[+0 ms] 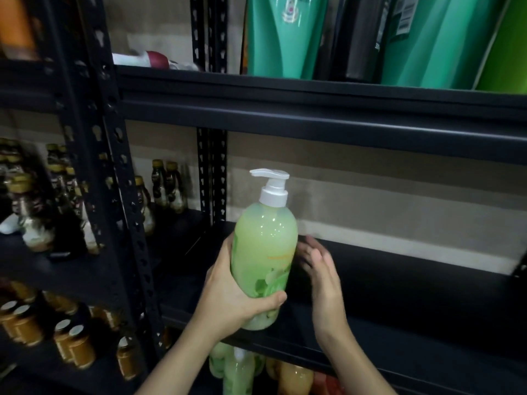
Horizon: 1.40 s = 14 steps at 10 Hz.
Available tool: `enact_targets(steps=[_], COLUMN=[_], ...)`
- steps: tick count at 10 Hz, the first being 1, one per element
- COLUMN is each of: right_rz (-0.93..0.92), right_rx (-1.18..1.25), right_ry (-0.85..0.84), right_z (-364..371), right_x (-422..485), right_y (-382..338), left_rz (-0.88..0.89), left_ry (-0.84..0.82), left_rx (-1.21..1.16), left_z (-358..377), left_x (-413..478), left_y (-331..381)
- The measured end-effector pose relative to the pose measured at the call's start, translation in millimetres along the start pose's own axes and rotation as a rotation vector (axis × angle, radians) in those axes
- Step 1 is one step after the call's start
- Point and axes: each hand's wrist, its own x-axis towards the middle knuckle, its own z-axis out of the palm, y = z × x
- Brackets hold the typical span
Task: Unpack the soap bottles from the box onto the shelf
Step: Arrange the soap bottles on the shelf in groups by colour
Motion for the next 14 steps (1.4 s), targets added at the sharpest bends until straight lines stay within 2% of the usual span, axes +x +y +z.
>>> enact_targets(steps=[1,2,3,5,14], right_rz=[0.074,0.145,0.16,0.158,0.14], right_rx=[-0.501,-0.943,-1.14,-1.434,-1.459], right_ry=[0.15,-0.082,-0.204,-0.289,-0.316], right_z=[-14,-21,-18,-9,-13], right_x=[3,7,13,20,21], right_y=[36,63,77,88,94], left_rz=[-0.015,-0.029,-0.034,-0.069,-0.104], left_ry=[0.066,0.131,0.181,0.224,0.297], left_rx=[-0.007,-0.004,0.021,0.066,0.085], left_z=[-9,-18,-23,-26,-10], left_x=[4,13,24,47,77], left_y=[-4,-11,-22,-50,-124])
